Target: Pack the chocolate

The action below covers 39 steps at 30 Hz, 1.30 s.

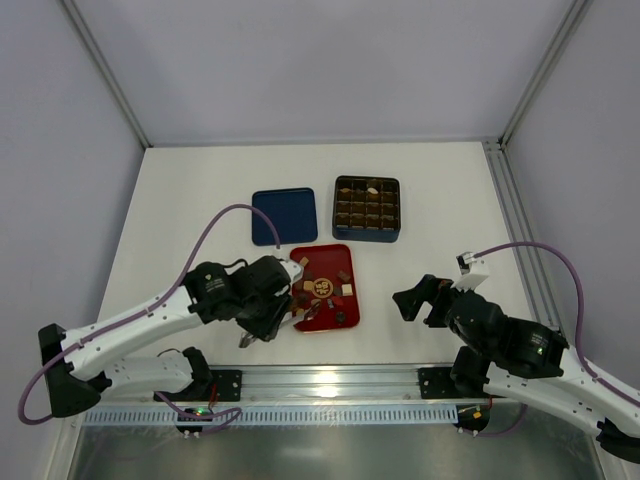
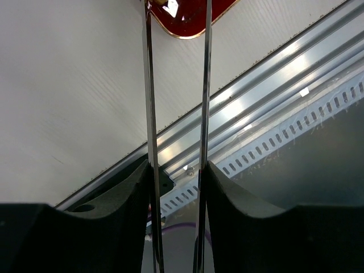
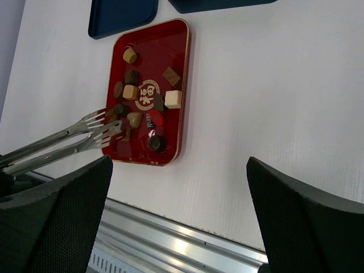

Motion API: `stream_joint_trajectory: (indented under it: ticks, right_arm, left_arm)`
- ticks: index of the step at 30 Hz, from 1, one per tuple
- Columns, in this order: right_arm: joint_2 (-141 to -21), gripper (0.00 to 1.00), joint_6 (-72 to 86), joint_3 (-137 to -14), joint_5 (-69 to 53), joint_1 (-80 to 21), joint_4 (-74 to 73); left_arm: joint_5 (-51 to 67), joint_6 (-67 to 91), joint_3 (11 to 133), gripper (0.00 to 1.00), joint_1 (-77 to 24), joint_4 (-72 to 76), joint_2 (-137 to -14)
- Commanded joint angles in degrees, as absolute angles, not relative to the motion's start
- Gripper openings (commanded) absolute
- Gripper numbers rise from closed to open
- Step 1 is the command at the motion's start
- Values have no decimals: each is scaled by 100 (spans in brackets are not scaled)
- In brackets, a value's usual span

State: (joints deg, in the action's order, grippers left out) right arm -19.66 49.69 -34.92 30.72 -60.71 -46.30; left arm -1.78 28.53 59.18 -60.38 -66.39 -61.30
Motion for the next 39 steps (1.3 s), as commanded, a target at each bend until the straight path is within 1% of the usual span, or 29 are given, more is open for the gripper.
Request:
stream_joint_trajectory:
  ticks: [1, 39]
  right_arm:
    - [-1986, 100, 5001, -3524, 3182, -6100, -4474]
    - [-1485, 100, 5186, -3463, 3243, -6091, -4825]
  left_arm:
    - [-193, 2918, 6135, 40, -6117, -6671, -6161]
    - [-211, 2813, 6627, 39, -6319, -6741, -6741]
